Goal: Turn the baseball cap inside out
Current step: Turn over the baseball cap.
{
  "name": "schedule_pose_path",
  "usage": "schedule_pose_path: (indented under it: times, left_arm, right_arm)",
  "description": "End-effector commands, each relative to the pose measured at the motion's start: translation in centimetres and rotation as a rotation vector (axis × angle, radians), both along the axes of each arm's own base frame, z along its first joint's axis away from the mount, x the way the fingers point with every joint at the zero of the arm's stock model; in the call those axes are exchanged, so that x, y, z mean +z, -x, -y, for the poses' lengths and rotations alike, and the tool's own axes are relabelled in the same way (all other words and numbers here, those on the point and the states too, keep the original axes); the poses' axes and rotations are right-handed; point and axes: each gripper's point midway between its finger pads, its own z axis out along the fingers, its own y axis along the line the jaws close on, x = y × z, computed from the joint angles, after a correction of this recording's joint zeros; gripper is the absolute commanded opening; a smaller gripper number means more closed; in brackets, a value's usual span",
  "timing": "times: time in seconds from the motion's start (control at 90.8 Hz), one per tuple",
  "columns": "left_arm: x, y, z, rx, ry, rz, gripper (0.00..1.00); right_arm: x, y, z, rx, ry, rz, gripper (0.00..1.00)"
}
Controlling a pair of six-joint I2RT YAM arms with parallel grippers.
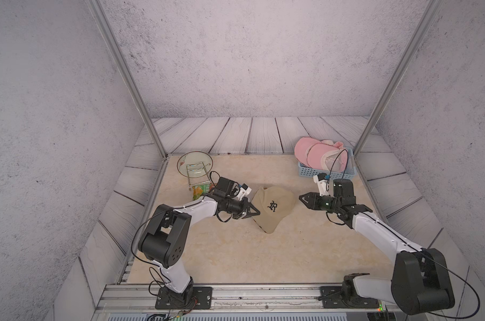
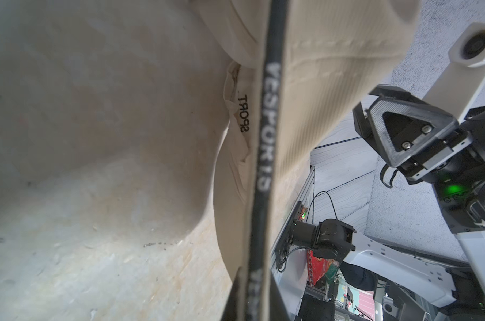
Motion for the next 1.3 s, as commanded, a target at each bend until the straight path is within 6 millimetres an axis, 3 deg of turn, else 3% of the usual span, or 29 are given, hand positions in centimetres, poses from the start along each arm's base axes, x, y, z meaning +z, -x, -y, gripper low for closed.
schedule_pose_path:
  times: [0.0, 0.286, 0.528, 0.76, 1.013, 1.288]
  left_arm:
    - [3.4, -1.4, 0.9, 0.091, 0.074, -0.028, 0.0]
    - [9.5, -6.2, 2.2, 0.34, 0.33, -0.18, 0.0]
    - [13.1, -8.1, 2.4, 0.41, 0.424, -0.219, 0.0]
    - [15.2, -6.6, 2.6, 0.395, 0.439, -0.195, 0.0]
    - [16.0, -4.9, 2.7, 0.378, 0.44, -0.176, 0.0]
    - [15.9, -4.1, 2.8, 0.375, 0.416, -0.167, 0.0]
  right_arm:
    - [4.0, 0.6, -1.5, 0.109, 0.058, 0.227, 0.54]
    - [5.4, 4.2, -4.8, 0.328, 0.211, 0.661, 0.64]
    - [3.6, 6.9, -6.8, 0.489, 0.328, 0.833, 0.67]
    - [4.7, 4.0, -6.6, 0.313, 0.434, 0.951, 0.68]
    - [5.8, 1.2, -7.6, 0.234, 0.51, 1.02, 0.65]
    - [7.1, -0.8, -7.6, 0.139, 0.548, 1.04, 0.47]
